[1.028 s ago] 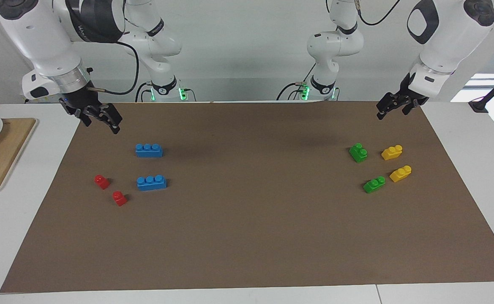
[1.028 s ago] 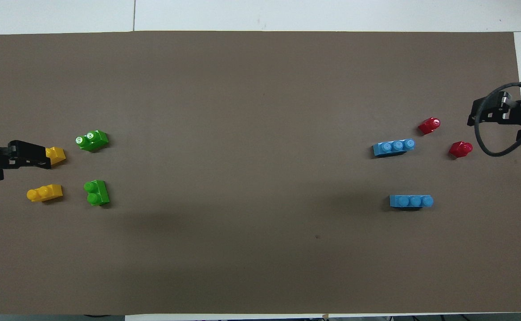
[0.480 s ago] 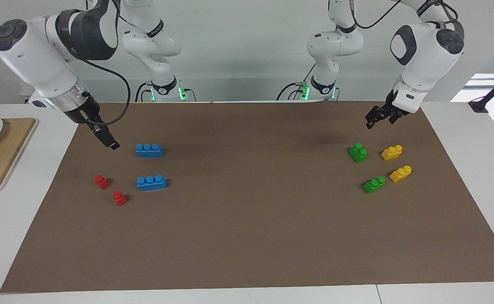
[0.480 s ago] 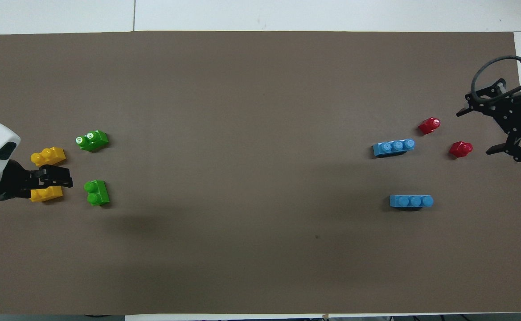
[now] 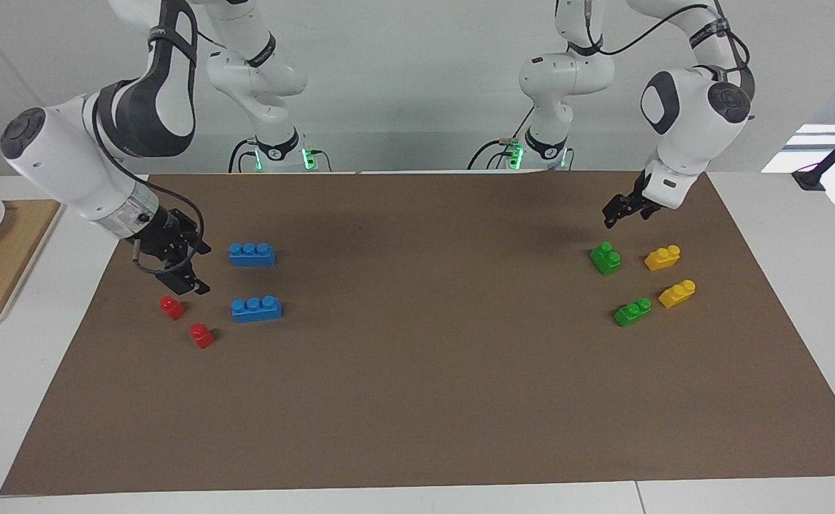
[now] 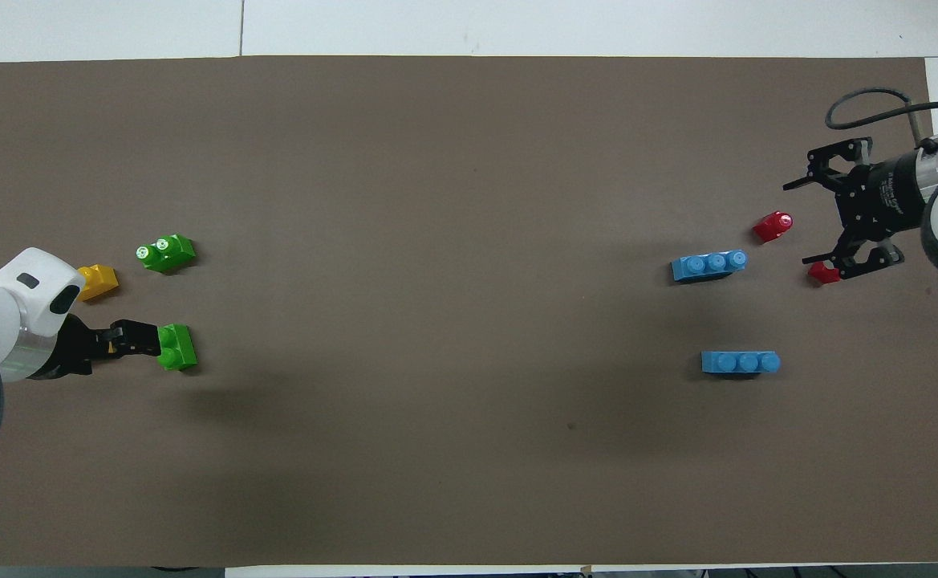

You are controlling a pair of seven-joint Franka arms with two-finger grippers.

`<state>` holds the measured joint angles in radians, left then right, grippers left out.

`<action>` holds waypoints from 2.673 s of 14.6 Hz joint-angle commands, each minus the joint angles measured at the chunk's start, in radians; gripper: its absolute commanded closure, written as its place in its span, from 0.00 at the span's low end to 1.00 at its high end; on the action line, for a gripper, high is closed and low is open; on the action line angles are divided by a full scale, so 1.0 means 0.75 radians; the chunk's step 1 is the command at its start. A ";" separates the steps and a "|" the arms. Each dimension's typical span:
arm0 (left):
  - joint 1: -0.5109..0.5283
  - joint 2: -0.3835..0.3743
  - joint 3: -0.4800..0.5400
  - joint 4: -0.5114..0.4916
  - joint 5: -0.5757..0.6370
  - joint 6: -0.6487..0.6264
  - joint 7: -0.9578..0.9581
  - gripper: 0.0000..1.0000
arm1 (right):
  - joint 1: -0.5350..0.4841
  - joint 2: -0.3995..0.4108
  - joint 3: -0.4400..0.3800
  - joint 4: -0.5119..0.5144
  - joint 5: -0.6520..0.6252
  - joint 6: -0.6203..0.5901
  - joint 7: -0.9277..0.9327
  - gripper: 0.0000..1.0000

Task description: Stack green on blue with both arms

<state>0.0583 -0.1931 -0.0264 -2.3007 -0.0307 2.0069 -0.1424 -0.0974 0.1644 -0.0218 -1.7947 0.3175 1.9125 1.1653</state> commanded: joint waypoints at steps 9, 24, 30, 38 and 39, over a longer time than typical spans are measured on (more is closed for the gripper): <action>-0.018 0.177 -0.004 -0.156 0.002 0.380 -0.074 0.00 | 0.040 0.049 0.017 -0.221 0.090 0.315 0.019 0.01; -0.033 0.237 -0.004 -0.091 0.002 0.323 -0.156 1.00 | 0.046 0.235 0.017 -0.248 0.213 0.493 -0.183 0.01; -0.031 0.249 -0.004 0.287 -0.008 -0.163 -0.247 1.00 | 0.034 0.227 0.017 -0.282 0.246 0.473 -0.230 0.01; -0.068 0.118 -0.020 0.460 -0.069 -0.399 -0.801 1.00 | 0.005 0.212 0.017 -0.329 0.274 0.473 -0.335 0.11; -0.068 0.102 -0.028 0.470 -0.108 -0.402 -0.903 1.00 | -0.011 0.210 0.017 -0.329 0.274 0.469 -0.341 0.14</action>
<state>0.0168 -0.0794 -0.0475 -1.9553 -0.0729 1.7340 -0.6920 -0.0799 0.3400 -0.0170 -2.0181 0.4917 2.2580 0.9562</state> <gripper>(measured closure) 0.656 0.097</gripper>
